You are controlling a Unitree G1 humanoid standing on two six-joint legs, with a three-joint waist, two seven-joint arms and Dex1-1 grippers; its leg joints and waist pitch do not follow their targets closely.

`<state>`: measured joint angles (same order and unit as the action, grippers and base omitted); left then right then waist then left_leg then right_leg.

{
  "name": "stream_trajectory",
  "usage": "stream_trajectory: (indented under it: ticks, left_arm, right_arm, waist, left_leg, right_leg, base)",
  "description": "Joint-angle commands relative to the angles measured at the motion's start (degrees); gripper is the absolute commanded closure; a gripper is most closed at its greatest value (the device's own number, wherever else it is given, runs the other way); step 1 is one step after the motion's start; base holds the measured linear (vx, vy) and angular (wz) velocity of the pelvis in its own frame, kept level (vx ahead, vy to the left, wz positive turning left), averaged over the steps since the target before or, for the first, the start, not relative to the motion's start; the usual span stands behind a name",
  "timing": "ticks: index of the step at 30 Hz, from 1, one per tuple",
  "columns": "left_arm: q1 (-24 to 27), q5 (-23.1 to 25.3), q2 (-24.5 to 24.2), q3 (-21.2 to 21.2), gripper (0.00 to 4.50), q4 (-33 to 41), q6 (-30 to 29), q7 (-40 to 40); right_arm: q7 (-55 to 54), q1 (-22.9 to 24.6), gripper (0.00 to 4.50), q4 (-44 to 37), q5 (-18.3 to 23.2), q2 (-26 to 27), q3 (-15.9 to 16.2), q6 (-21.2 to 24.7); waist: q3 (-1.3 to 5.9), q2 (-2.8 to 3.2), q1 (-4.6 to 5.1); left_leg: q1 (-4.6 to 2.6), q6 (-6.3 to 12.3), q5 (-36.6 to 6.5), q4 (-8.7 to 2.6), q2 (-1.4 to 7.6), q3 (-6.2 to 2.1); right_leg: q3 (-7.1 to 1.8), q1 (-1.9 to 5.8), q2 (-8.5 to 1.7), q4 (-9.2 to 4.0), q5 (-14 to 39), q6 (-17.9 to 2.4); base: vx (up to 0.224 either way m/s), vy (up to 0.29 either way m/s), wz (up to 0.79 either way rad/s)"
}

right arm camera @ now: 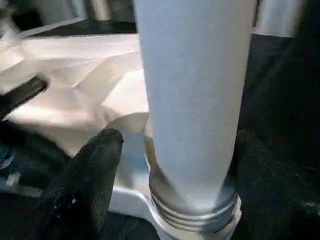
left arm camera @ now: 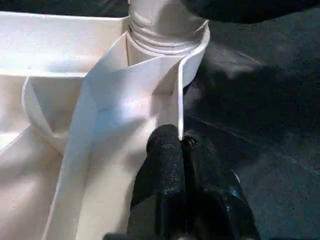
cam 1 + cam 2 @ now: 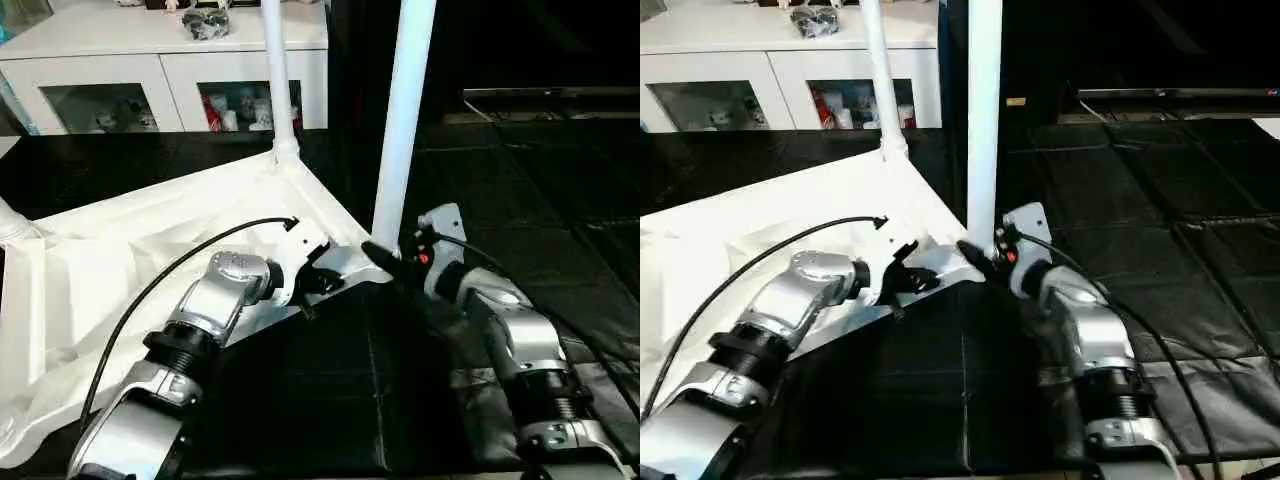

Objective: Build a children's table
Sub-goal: Rotate leg to tighten

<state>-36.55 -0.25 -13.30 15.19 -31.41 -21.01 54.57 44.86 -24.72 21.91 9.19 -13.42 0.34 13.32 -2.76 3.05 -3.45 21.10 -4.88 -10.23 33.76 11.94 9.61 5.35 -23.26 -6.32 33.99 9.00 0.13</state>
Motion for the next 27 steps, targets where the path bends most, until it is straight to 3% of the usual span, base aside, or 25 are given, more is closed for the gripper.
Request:
stream_trajectory:
  ticks: [1, 4, 8, 11, 15, 21, 27]
  left_arm:
    - [-0.2, -0.6, -0.6, 1.2, 4.50, 2.6, 2.4, 3.3]
    - [1.0, -1.3, -3.3, 2.7, 4.50, 3.5, 5.2, 9.7]
    - [1.6, -2.0, -5.8, 4.0, 4.50, 4.1, 7.7, 15.2]
    - [1.8, -2.0, -7.9, 5.1, 4.50, 4.4, 10.0, 19.6]
    - [1.9, -1.9, -9.6, 6.0, 4.50, 3.9, 12.1, 23.7]
    - [1.9, -2.5, -11.4, 7.2, 4.50, 4.3, 13.8, 28.0]
    - [3.1, -3.0, -12.1, 8.1, 4.50, 7.0, 13.9, 30.5]
  right_arm:
    - [6.8, 0.1, 0.55, -2.6, 1.3, -0.7, 3.5, -2.1]
    - [13.0, -0.4, 0.20, -2.2, 1.9, -5.5, 3.0, -3.6]
    - [21.0, -1.2, 0.20, -1.9, 4.2, -9.3, 2.8, -2.9]
    - [28.4, -1.2, 0.20, -2.5, 5.4, -12.5, 4.6, -2.3]
    - [35.3, -1.6, 0.20, -2.1, 6.0, -15.3, 6.9, -1.7]
    - [40.9, -3.2, 0.20, -0.3, 6.1, -16.9, 9.1, -0.7]
    - [42.2, -3.9, 0.72, 0.7, 6.2, -16.1, 10.0, -0.9]
  waist:
    - [4.02, -0.35, -0.25]
    - [3.97, -0.38, -0.32]
    - [3.90, -0.41, -0.91]
    - [3.92, -0.46, -1.82]
    - [3.92, -0.91, -2.13]
    - [3.94, -1.30, -2.49]
    - [4.07, -1.27, -3.04]
  left_leg:
    - [-0.03, 3.61, -13.5, -3.93, 0.54, 0.23]
    - [-0.13, 3.87, -14.2, -3.92, 0.53, 0.24]
    - [-0.32, 4.32, -14.6, -3.88, 0.83, 0.42]
    - [-0.55, 4.19, -15.0, -3.89, 0.93, 0.47]
    - [-0.34, 4.20, -14.3, -3.90, 0.97, 0.43]
    - [-0.27, 4.24, -12.8, -3.85, 1.06, 0.48]
    - [-0.42, 4.11, -11.6, -3.79, 1.18, 0.54]
  right_leg:
    - [-2.08, 3.61, -1.70, -3.75, 11.9, -13.5]
    - [-2.05, 3.54, -1.70, -3.84, 13.0, -13.5]
    - [-2.12, 3.26, -1.64, -3.81, 13.8, -14.1]
    - [-2.13, 3.17, -1.62, -3.77, 14.3, -14.2]
    - [-2.17, 3.24, -1.77, -3.60, 14.7, -14.0]
    - [-2.29, 3.14, -1.87, -3.48, 15.1, -14.0]
    - [-2.35, 3.02, -1.90, -3.14, 13.5, -14.6]
  base:
    - [0.000, 0.000, 0.00]
    - [0.000, 0.000, 0.00]
    - [0.000, 0.000, 0.00]
    - [0.000, 0.000, 0.00]
    - [0.000, 0.000, 0.00]
    - [0.000, 0.000, 0.00]
    - [0.000, 0.000, 0.00]
